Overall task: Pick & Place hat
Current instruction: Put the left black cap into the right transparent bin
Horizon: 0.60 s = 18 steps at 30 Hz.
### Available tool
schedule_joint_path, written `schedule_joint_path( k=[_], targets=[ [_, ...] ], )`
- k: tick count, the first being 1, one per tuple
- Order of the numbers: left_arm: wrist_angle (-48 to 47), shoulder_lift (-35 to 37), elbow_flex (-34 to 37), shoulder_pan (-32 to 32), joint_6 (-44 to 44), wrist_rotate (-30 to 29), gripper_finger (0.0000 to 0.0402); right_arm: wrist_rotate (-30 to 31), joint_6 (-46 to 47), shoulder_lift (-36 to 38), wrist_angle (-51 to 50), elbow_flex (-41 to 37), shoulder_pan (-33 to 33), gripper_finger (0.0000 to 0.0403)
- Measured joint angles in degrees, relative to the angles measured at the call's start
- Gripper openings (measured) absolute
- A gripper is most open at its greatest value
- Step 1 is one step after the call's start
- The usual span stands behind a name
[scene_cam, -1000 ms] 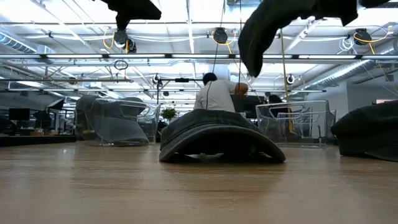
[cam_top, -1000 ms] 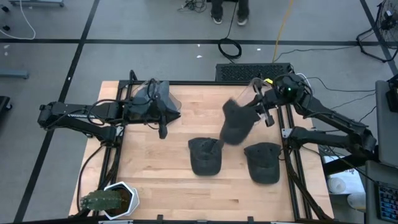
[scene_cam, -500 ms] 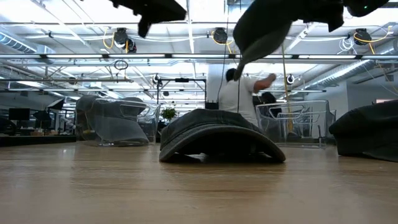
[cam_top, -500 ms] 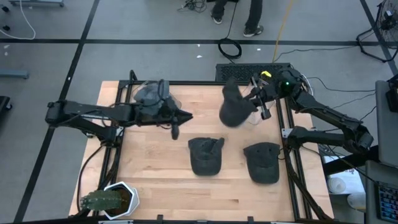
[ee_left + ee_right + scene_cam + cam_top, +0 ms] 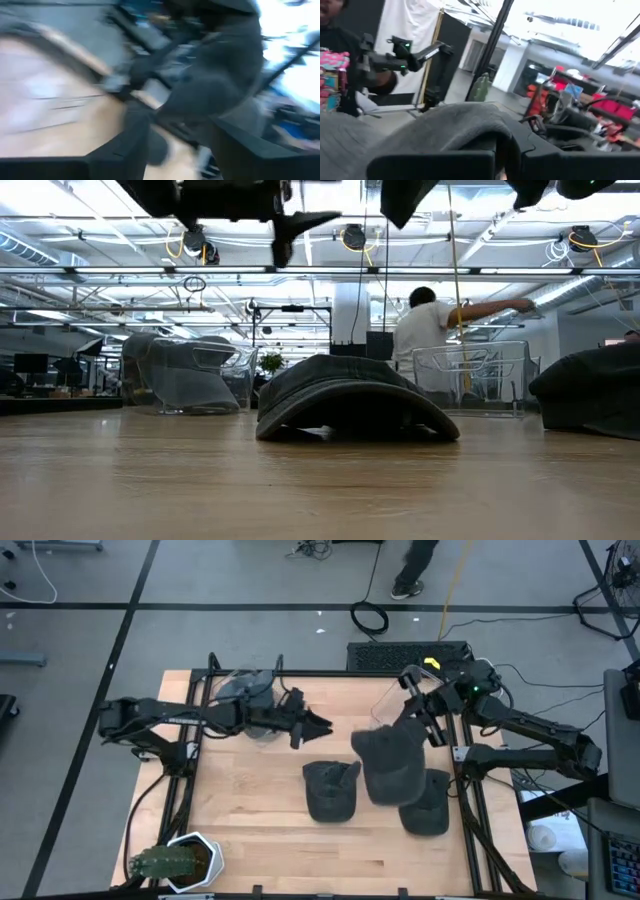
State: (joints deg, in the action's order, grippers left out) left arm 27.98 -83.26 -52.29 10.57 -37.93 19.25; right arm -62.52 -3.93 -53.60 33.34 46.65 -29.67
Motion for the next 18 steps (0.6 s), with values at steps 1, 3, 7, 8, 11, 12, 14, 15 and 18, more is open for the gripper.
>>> schedule_joint_path(
  k=[1,3,7,8,11,12,14,15,18],
  targets=[
    [2.9,-1.2,0.0,-0.1,-1.1,3.2,0.0208,1.3,-0.8,0.0,0.2,0.0,0.8,0.0],
    [8.5,-3.7,0.0,-0.6,-4.0,7.8,0.0214,3.9,-1.6,0.0,1.4,0.0,1.8,0.0],
    [15.5,-7.3,-0.4,-2.2,-7.8,8.9,0.0216,5.8,-1.5,-1.5,7.4,0.0,3.2,0.0],
    [16.2,-8.1,-0.7,-2.4,-8.0,8.9,0.0216,5.8,-1.4,-2.0,8.8,0.0,3.4,0.0],
    [16.3,-9.5,-1.4,-2.9,-9.0,8.8,0.0216,7.1,-1.6,-3.2,9.8,0.0,3.8,0.0],
    [16.3,-9.6,-1.6,-3.0,-9.0,8.5,0.0216,7.0,-1.7,-3.6,9.9,0.0,3.9,0.0],
    [16.5,-9.5,-1.6,-3.1,-8.8,7.9,0.0216,7.0,-1.7,-4.3,10.7,0.0,3.9,0.0],
    [16.5,-9.4,-1.6,-3.2,-8.3,7.5,0.0216,7.0,-1.3,-4.4,11.3,0.0,4.0,0.0],
    [16.0,-9.5,-1.6,-3.0,-7.7,6.7,0.0216,7.0,-1.0,-4.5,13.5,0.1,4.8,0.0]
  ],
)
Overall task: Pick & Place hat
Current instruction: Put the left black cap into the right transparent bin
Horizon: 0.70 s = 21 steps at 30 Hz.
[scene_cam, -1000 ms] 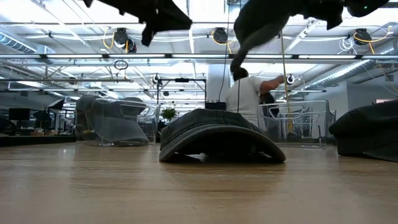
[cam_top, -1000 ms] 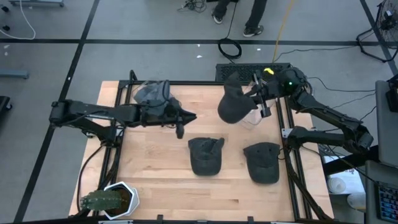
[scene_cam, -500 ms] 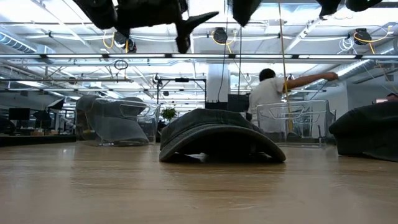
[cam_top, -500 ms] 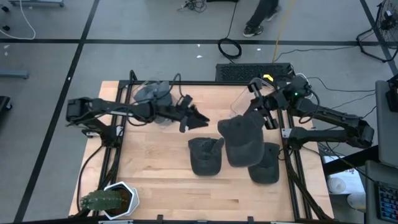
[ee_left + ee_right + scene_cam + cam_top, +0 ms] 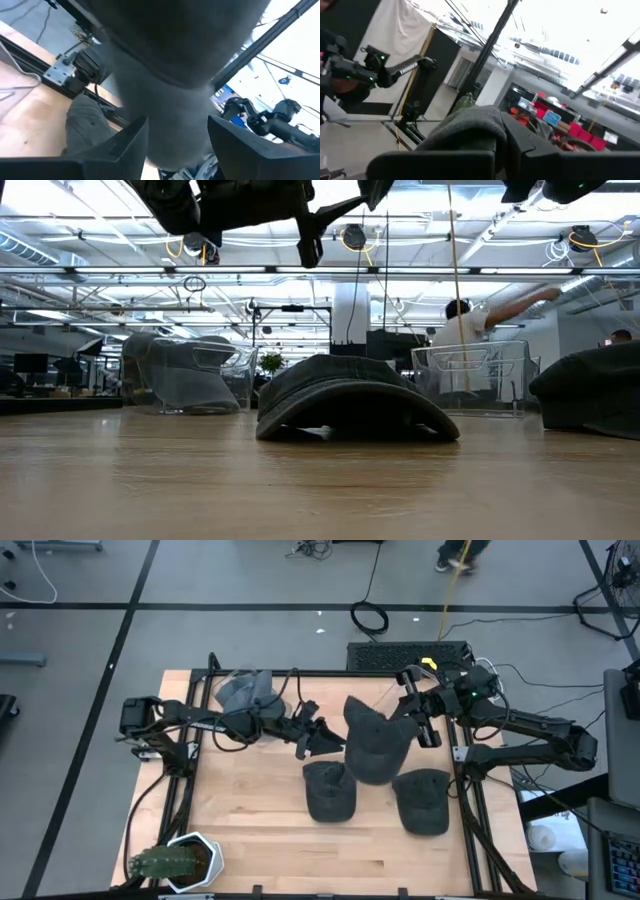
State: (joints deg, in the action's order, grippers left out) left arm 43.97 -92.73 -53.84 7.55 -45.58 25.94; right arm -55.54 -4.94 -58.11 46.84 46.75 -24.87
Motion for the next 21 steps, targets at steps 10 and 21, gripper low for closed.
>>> schedule_joint_path(
  k=[10,21],
  targets=[
    [-1.5,0.1,0.0,-0.2,0.3,-3.5,0.0216,0.0,-0.9,-0.2,1.2,0.0,2.1,0.0],
    [-1.8,0.0,0.0,-2.5,0.6,-6.4,0.0216,0.3,-1.8,-0.7,1.8,0.0,2.1,0.0]
  ],
)
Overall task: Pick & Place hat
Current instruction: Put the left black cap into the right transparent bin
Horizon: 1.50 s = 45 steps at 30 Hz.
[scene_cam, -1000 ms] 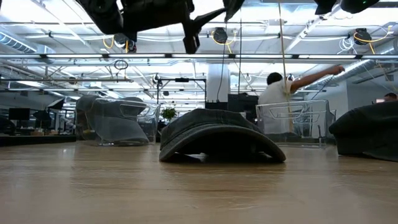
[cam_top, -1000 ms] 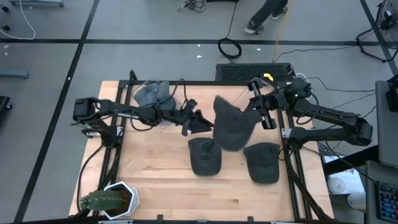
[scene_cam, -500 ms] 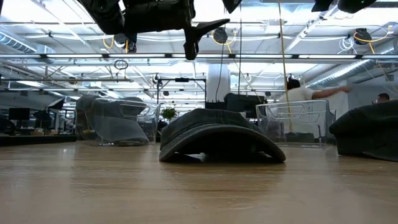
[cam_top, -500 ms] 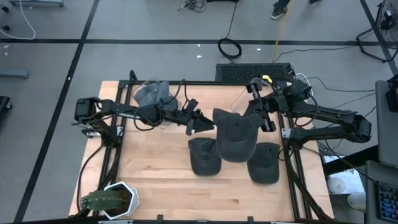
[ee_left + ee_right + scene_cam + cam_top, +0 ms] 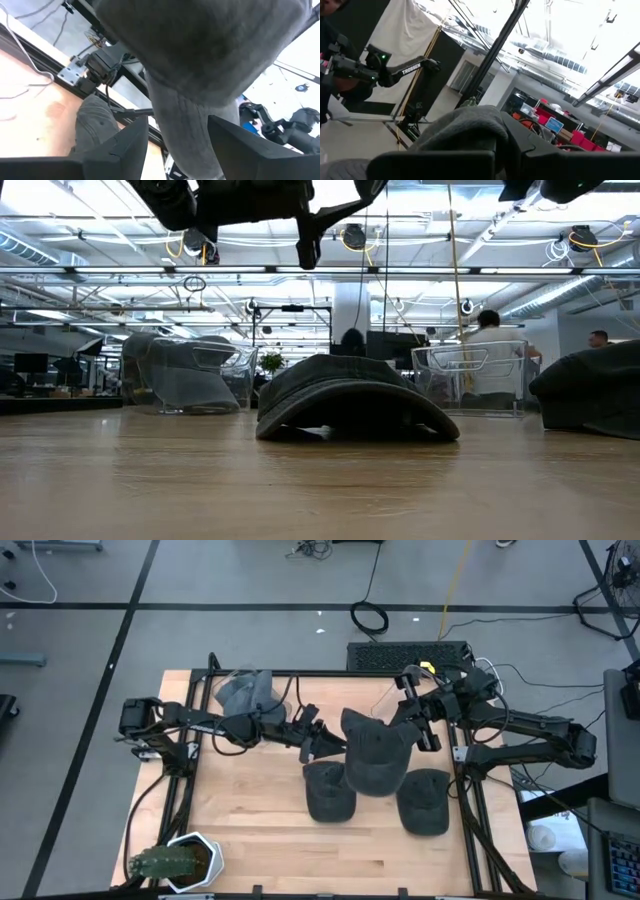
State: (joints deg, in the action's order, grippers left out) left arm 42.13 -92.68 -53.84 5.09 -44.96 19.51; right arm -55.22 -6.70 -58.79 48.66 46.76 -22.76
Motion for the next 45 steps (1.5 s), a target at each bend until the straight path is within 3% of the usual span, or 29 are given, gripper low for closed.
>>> schedule_joint_path(
  k=[10,16,24,33,40,45],
  targets=[
    [0.2,0.0,0.0,0.0,0.2,-1.5,0.0216,3.2,-1.7,-1.7,0.0,0.0,1.8,0.0],
    [0.0,0.0,0.0,0.0,0.2,2.1,0.0216,7.6,-3.4,-5.2,-1.4,0.0,2.6,0.0],
    [4.2,0.0,0.0,-0.1,0.2,7.3,0.0209,9.2,-4.1,-6.5,-1.3,0.0,2.5,0.0],
    [5.8,0.0,0.0,-0.2,0.2,10.4,0.0137,13.5,-7.1,-6.5,-4.9,0.0,2.4,0.0],
    [6.0,0.1,0.0,-0.3,3.9,12.8,0.0018,14.9,-10.4,-6.5,-9.0,0.0,2.4,0.0],
    [6.0,0.1,0.0,-0.2,4.8,13.4,0.001,16.2,-9.4,-6.5,-9.0,-0.1,2.5,0.0]
  ],
)
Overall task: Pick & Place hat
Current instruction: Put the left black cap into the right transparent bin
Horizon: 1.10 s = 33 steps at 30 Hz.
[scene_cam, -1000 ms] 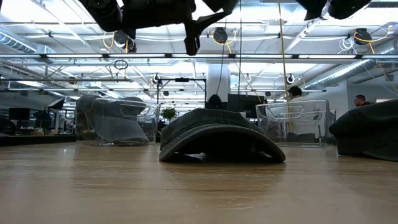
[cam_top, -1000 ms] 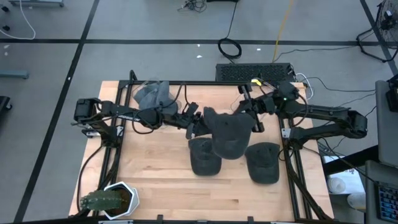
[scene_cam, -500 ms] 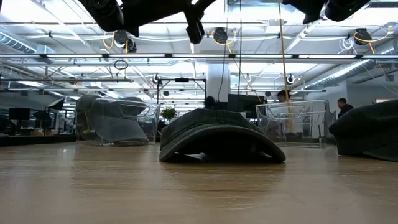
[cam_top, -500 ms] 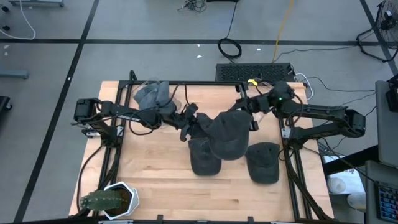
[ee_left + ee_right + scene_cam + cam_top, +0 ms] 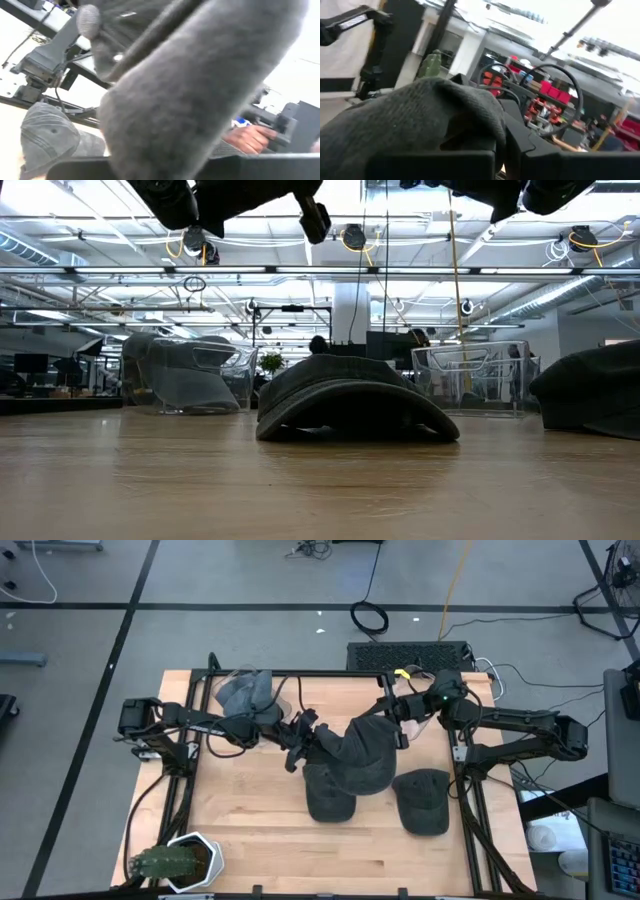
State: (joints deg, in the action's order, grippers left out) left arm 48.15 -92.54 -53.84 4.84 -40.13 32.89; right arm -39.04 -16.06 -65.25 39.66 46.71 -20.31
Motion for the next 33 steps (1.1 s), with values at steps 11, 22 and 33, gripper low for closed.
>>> schedule_joint_path(
  k=[11,22,33],
  targets=[
    [-18.4,9.5,0.0,0.1,10.7,-3.8,0.001,28.0,4.6,4.2,-18.1,0.0,-1.4,0.0117],
    [-37.7,18.2,0.0,0.4,23.2,-14.0,0.001,42.8,19.9,5.5,-37.9,0.0,-1.5,0.0218],
    [-37.4,18.3,0.0,-0.2,23.6,-11.1,0.001,37.8,5.2,4.4,-20.1,-2.0,-0.9,0.0221]
  ],
)
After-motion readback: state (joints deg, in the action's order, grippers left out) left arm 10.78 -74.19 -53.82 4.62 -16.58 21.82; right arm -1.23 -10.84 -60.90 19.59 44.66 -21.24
